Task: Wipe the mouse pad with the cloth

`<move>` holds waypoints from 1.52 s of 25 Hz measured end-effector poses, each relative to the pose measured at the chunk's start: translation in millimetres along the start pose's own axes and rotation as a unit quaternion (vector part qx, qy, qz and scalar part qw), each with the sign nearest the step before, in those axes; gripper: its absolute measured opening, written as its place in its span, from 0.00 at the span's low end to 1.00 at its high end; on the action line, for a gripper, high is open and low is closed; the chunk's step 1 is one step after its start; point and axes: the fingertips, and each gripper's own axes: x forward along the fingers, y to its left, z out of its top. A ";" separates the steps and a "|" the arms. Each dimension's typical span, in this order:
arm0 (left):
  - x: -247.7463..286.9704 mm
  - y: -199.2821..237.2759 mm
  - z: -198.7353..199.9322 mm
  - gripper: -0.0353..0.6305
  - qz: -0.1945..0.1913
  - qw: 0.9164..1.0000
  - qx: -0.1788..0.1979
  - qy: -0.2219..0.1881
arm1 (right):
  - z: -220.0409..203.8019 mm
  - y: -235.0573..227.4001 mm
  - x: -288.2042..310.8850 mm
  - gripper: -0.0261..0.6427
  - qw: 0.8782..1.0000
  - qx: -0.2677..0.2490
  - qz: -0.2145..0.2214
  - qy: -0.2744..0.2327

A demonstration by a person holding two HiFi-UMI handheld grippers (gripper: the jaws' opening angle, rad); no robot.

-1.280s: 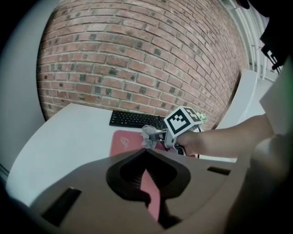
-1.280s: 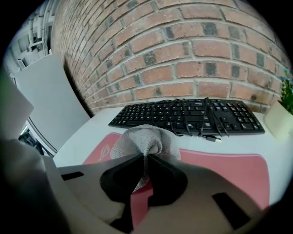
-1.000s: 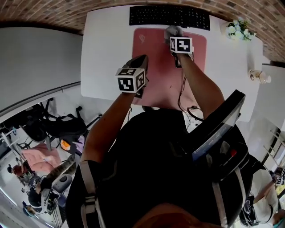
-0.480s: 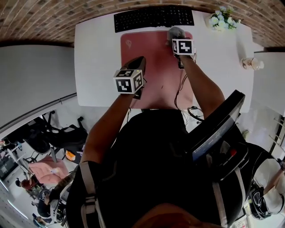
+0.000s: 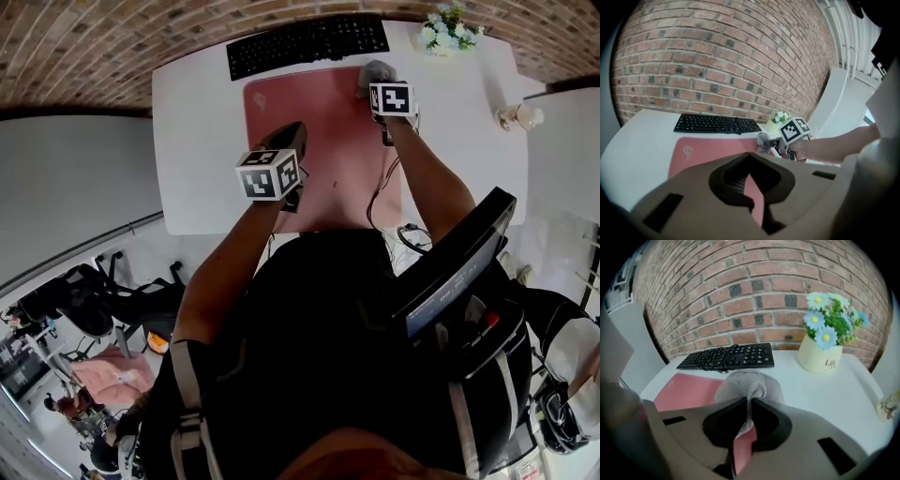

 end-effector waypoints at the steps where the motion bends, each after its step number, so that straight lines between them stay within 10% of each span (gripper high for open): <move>1: -1.4 -1.3 2.3 0.05 -0.002 1.000 0.005 -0.005 | 2.9 -1.6 -4.1 0.09 1.000 -0.010 -0.004 -0.007; 15: -91.5 -17.8 21.7 0.05 -0.035 0.993 0.044 -0.104 | 30.9 51.4 -150.5 0.09 0.988 -0.031 0.004 -0.149; 38: -300.4 -44.8 23.5 0.05 -0.073 0.952 0.149 -0.257 | -11.1 209.2 -402.1 0.09 0.940 -0.083 0.019 -0.331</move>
